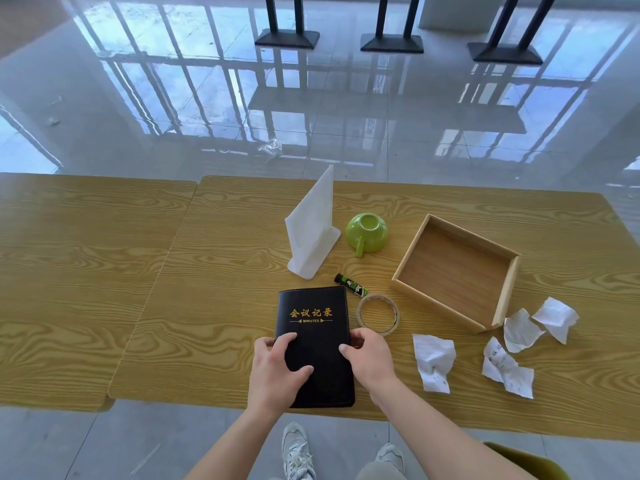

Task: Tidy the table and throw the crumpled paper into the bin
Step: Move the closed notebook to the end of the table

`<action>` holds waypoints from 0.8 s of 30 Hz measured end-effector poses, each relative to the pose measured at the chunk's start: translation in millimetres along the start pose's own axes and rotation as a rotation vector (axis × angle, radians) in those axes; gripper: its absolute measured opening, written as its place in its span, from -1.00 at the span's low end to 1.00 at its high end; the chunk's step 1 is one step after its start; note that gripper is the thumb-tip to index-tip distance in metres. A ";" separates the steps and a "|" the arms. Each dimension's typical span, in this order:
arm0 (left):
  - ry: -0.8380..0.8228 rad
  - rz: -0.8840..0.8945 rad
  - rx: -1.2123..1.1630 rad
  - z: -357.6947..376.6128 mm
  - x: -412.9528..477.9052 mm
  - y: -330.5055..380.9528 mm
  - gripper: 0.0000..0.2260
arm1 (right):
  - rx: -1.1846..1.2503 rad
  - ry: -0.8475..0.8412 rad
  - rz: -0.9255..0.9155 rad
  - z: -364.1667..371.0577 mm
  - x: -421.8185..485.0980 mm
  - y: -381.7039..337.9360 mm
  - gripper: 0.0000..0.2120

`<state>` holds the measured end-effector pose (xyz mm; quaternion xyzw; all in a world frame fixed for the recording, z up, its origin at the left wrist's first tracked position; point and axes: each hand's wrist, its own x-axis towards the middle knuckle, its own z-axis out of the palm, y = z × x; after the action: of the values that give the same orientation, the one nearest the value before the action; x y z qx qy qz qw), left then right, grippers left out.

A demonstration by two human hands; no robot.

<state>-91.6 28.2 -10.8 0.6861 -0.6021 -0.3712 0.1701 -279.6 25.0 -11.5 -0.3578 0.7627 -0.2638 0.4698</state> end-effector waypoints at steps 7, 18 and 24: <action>0.010 0.082 0.062 -2.7 -0.9 5.7 -0.39 | -0.003 0.022 -0.022 -7.7 -6.1 -2.5 -0.84; -0.058 0.248 0.162 -0.6 10.2 37.5 -0.38 | 0.029 0.198 -0.044 -32.8 -19.9 -9.5 -0.82; -0.126 0.354 0.178 2.0 20.6 53.9 -0.37 | 0.055 0.309 0.004 -47.0 -30.1 -7.8 -0.80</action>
<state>-130.8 -2.7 18.2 0.5573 -0.7531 -0.3231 0.1331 -310.7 47.3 29.9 -0.2984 0.8192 -0.3354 0.3569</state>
